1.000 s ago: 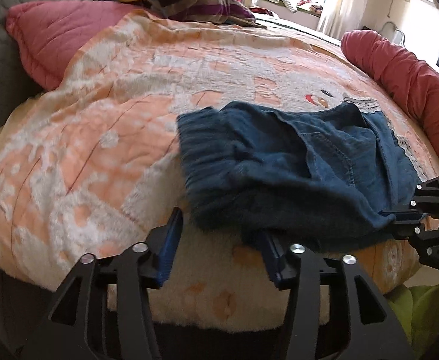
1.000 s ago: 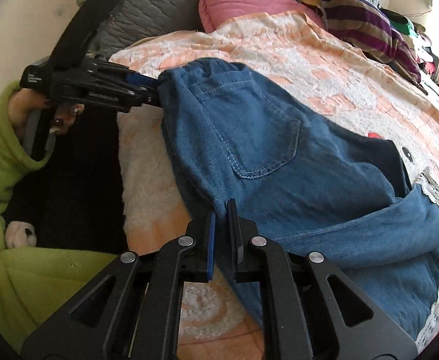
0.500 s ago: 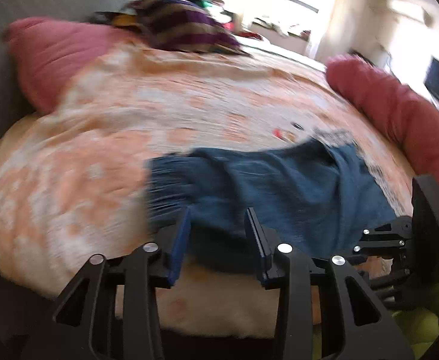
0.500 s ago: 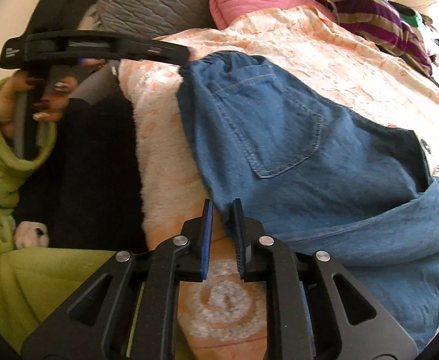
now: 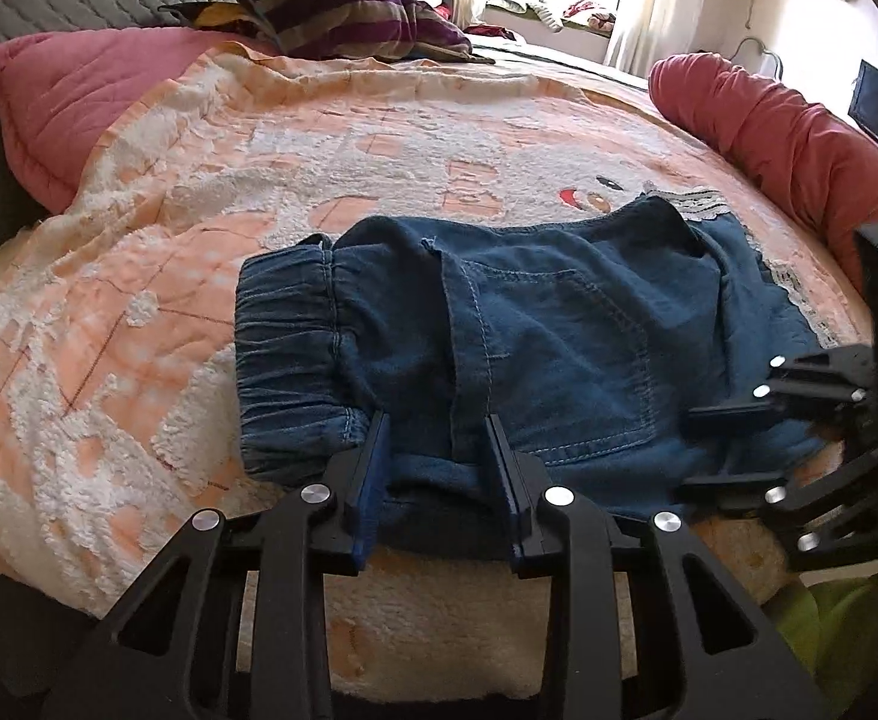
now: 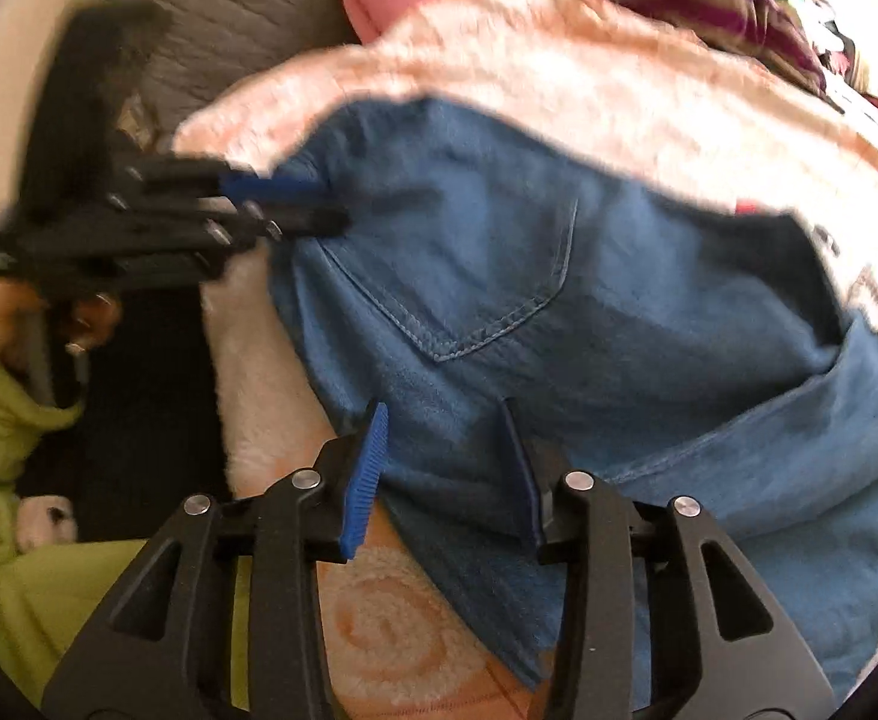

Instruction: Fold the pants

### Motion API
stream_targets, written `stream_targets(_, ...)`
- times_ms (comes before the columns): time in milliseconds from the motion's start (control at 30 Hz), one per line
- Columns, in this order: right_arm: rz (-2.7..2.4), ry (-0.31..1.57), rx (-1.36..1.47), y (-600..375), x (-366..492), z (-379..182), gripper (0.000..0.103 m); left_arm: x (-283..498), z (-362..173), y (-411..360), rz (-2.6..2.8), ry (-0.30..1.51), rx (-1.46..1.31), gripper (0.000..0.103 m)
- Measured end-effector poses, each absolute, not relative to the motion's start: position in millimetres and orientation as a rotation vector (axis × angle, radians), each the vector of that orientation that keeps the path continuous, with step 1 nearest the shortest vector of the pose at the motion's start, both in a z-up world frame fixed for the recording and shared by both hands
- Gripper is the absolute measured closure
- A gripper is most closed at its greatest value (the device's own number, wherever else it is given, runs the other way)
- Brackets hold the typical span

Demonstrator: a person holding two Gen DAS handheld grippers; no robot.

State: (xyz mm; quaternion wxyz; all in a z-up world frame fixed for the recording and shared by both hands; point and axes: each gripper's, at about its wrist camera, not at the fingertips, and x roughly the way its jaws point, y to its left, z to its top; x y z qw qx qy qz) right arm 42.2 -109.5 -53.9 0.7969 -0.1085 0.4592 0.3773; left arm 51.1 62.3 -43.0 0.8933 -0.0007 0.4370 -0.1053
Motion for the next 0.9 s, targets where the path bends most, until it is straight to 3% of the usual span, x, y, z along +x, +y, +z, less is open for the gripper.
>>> stream_targets(233, 0.799, 0.907, -0.164, -135, 40, -24, 0.058, 47, -37, 64, -0.208, 0.884, -0.032, 0.072)
stream_targets(667, 0.469, 0.795, -0.045, -245, 84, 20, 0.033, 19, 26, 29, -0.268, 0.757, -0.018, 0.033)
stream_targets(900, 0.345, 0.887, -0.004, -270, 159, 12, 0.032, 41, 11, -26, -0.447, 0.830, -0.027, 0.031)
